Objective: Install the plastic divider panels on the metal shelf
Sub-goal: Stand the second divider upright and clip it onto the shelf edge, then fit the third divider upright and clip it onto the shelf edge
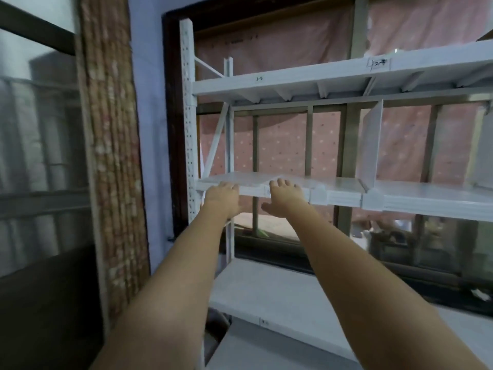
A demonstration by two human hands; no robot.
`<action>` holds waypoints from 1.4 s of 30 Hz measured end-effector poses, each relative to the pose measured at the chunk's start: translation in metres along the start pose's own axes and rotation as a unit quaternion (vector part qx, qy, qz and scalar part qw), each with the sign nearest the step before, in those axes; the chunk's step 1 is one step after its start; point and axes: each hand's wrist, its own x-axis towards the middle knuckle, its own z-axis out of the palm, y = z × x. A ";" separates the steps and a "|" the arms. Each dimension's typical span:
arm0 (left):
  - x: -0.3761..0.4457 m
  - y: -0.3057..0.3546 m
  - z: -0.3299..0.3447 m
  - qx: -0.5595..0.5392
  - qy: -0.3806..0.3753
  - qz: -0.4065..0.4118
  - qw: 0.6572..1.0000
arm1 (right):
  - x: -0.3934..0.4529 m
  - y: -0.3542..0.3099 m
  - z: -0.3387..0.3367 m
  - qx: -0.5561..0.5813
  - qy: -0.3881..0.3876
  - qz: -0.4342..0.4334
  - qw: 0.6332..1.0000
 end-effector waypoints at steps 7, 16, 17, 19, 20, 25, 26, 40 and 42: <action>-0.031 -0.083 0.005 0.064 -0.029 -0.063 0.996 | 0.015 -0.098 0.008 0.036 0.009 -0.098 0.994; -0.063 -0.172 0.012 0.096 -0.053 -0.138 0.984 | 0.034 -0.192 0.015 0.059 0.008 -0.171 0.984; -0.064 -0.180 0.015 0.093 -0.054 -0.143 0.984 | 0.036 -0.200 0.017 0.058 0.002 -0.173 0.983; -0.065 -0.194 0.020 0.084 -0.054 -0.146 0.984 | 0.042 -0.214 0.022 0.059 -0.009 -0.176 0.983; -0.064 -0.199 0.023 0.085 -0.055 -0.147 0.984 | 0.045 -0.219 0.025 0.060 -0.014 -0.177 0.982; -0.057 -0.226 0.048 0.105 -0.058 -0.142 0.983 | 0.057 -0.238 0.042 0.058 -0.032 -0.170 0.983; -0.055 -0.230 0.053 0.104 -0.058 -0.142 0.983 | 0.059 -0.240 0.047 0.056 -0.035 -0.170 0.983; 0.056 -0.208 0.129 0.067 -0.062 -0.065 0.994 | 0.155 -0.185 0.109 0.024 -0.038 -0.078 0.996; 0.083 -0.210 0.134 0.069 -0.056 -0.055 0.994 | 0.180 -0.178 0.111 0.027 -0.028 -0.077 0.996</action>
